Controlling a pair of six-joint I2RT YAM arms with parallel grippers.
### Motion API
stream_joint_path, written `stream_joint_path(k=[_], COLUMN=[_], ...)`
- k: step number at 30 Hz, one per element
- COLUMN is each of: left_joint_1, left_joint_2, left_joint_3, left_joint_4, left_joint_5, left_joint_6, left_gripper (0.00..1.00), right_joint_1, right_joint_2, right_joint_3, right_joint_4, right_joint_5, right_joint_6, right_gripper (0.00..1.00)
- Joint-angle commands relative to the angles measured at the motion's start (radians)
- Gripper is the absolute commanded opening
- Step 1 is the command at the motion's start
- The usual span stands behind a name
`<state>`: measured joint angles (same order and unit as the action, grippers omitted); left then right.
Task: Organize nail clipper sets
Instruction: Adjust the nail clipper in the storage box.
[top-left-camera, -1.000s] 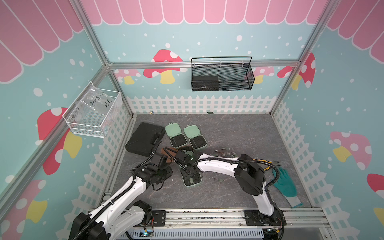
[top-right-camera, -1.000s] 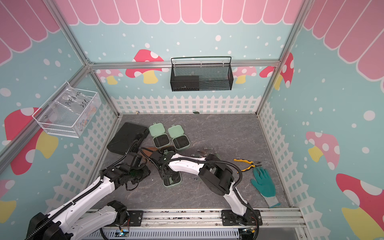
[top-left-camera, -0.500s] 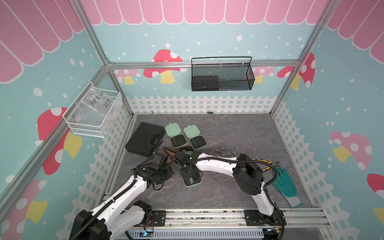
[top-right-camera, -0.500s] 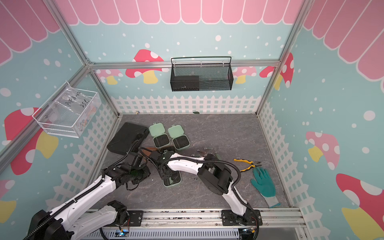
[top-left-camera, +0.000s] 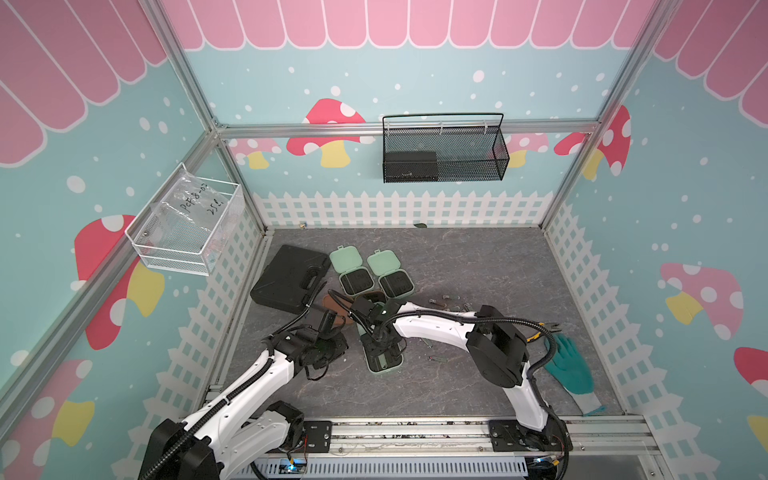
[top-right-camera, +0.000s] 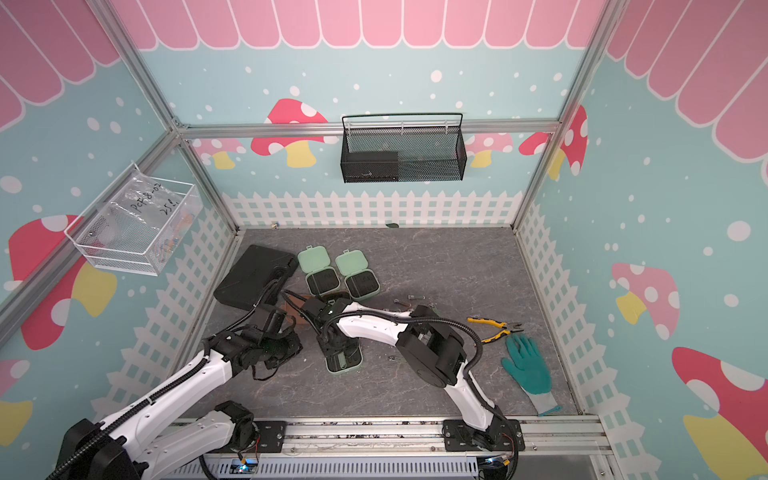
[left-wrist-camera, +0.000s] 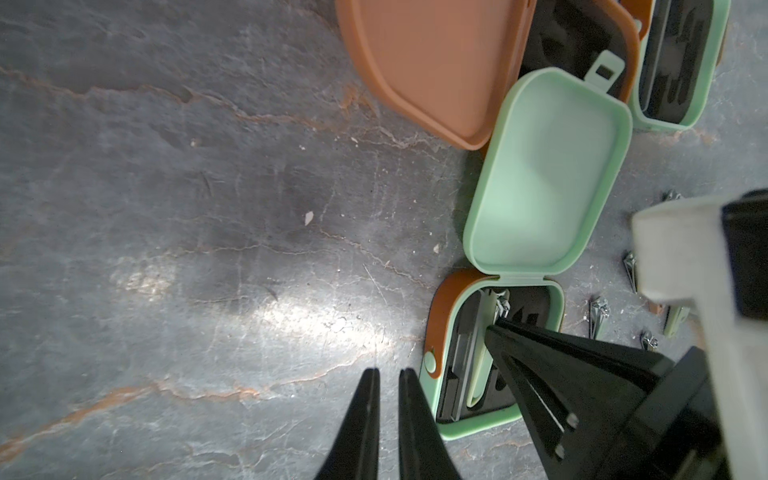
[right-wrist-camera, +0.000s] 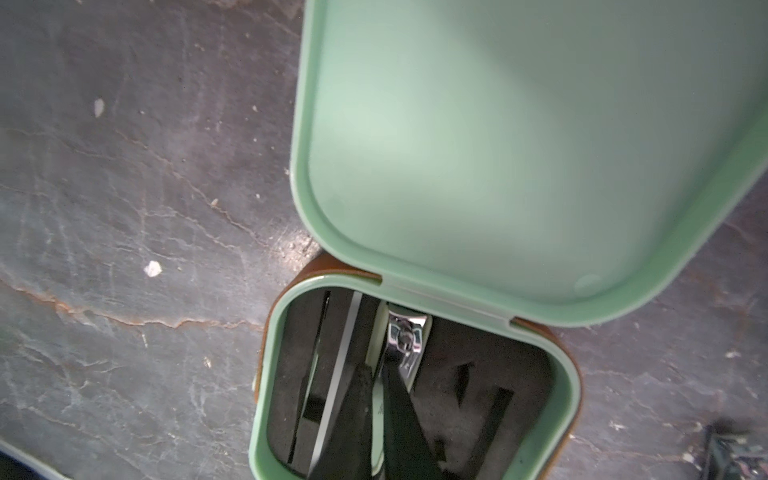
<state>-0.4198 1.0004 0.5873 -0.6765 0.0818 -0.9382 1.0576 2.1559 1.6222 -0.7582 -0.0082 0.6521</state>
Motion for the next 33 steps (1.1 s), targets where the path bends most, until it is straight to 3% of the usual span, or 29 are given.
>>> stream_joint_path(k=[1, 9, 15, 21, 33], left_joint_1=[0.005, 0.005, 0.005, 0.005, 0.004], left_joint_2=[0.015, 0.035, 0.048, 0.051, 0.059], left_joint_3=[0.019, 0.021, 0.041, 0.046, 0.034], left_joint_4=[0.01, 0.041, 0.039, 0.041, 0.064], left_joint_5=[0.007, 0.033, 0.044, 0.049, 0.073], left_joint_6=[0.006, 0.019, 0.034, 0.036, 0.032], left_gripper=[0.14, 0.13, 0.13, 0.12, 0.13], right_joint_1=[0.021, 0.017, 0.011, 0.011, 0.009], right_joint_2=[0.391, 0.283, 0.164, 0.08, -0.103], right_joint_3=[-0.137, -0.102, 0.039, 0.132, 0.112], right_joint_4=[0.085, 0.083, 0.007, -0.039, -0.028], right_joint_5=[-0.177, -0.127, -0.033, -0.016, -0.025], right_joint_6=[-0.014, -0.024, -0.048, -0.073, -0.097], right_gripper=[0.1, 0.11, 0.15, 0.16, 0.24])
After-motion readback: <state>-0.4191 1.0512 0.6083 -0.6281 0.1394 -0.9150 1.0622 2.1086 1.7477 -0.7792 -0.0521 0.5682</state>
